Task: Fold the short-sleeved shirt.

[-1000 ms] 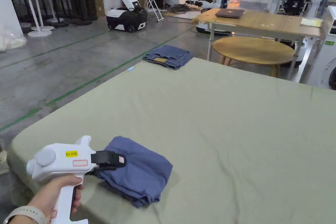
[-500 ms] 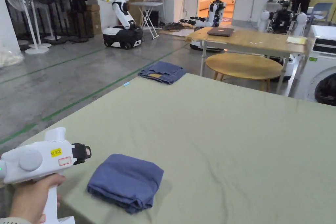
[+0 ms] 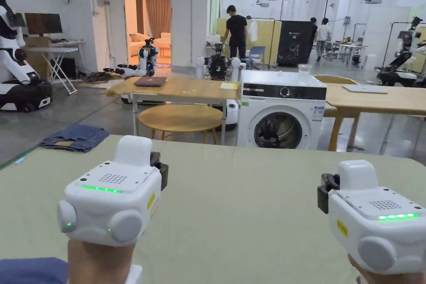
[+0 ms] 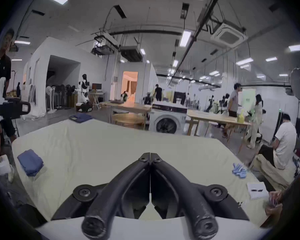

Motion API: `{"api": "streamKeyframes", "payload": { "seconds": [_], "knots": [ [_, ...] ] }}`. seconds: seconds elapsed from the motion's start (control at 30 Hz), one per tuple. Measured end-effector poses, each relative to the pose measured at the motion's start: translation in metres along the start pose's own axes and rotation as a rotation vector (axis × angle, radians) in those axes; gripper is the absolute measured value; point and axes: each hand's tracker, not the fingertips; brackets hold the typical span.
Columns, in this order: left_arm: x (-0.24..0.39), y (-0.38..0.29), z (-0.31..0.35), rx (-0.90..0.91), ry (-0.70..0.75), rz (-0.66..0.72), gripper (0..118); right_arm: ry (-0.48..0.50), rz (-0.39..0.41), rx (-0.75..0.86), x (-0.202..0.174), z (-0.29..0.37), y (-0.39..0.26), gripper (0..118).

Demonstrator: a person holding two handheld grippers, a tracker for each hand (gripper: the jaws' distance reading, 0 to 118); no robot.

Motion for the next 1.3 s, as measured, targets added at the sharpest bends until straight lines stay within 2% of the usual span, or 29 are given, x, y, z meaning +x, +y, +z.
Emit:
{"api": "streamKeyframes", "payload": {
  "seconds": [0.03,0.1,0.17,0.23,0.3,0.33,0.4,0.5,0.53,0.6,0.63,0.67,0.73,0.77,0.83,0.93,1.07,1.3],
  "knots": [
    [0.015,0.005,-0.001,-0.006,0.003,-0.003,0,-0.032,-0.057,-0.007,0.004,0.002,0.006,0],
    [0.034,0.012,-0.004,0.003,-0.021,-0.002,0,-0.016,-0.117,0.027,0.011,0.008,0.011,0],
    [0.048,0.014,-0.005,-0.010,-0.038,-0.009,0,-0.025,-0.114,0.029,0.015,0.013,0.013,0],
    [0.057,0.013,-0.002,-0.014,-0.030,-0.053,0,-0.047,-0.074,0.034,0.018,0.014,0.014,0],
    [0.051,0.015,-0.001,-0.009,-0.057,0.019,0,-0.051,-0.087,0.048,0.024,0.017,0.014,0],
    [0.050,0.016,-0.001,-0.005,-0.064,0.032,3,-0.030,-0.121,0.053,0.028,0.018,0.016,9],
    [0.049,0.018,0.000,-0.009,-0.041,0.013,14,-0.023,-0.142,0.049,0.032,0.018,0.017,28],
    [0.049,0.022,0.003,0.001,-0.038,0.008,32,-0.027,-0.121,0.037,0.031,0.017,0.016,31],
    [0.048,0.022,0.005,0.012,-0.039,0.011,41,-0.030,-0.118,0.041,0.030,0.017,0.015,37],
    [0.049,0.023,0.004,0.023,-0.041,0.014,54,-0.031,-0.123,0.048,0.028,0.018,0.013,58],
    [0.049,0.023,0.005,0.026,-0.043,0.015,58,-0.017,-0.140,0.048,0.029,0.019,0.012,63],
    [0.050,0.023,0.005,0.027,-0.041,0.015,58,-0.001,-0.151,0.042,0.030,0.019,0.011,63],
    [0.052,0.024,0.006,0.028,-0.035,0.006,84,0.012,-0.150,0.040,0.029,0.019,0.009,85],
    [0.053,0.024,0.007,0.029,-0.033,0.001,94,0.004,-0.142,0.045,0.027,0.019,0.008,88],
    [0.054,0.022,0.008,0.039,-0.030,0.004,105,-0.014,-0.128,0.052,0.024,0.020,0.006,96],
    [0.054,0.022,0.010,0.045,-0.033,0.017,105,-0.017,-0.125,0.073,0.022,0.021,0.004,113],
    [0.053,0.020,0.009,0.042,-0.034,0.024,105,-0.047,-0.100,0.098,0.019,0.022,0.004,116],
    [0.051,0.021,0.010,0.047,-0.048,0.043,105,-0.051,-0.110,0.074,0.023,0.018,0.004,116]
  ]
}}
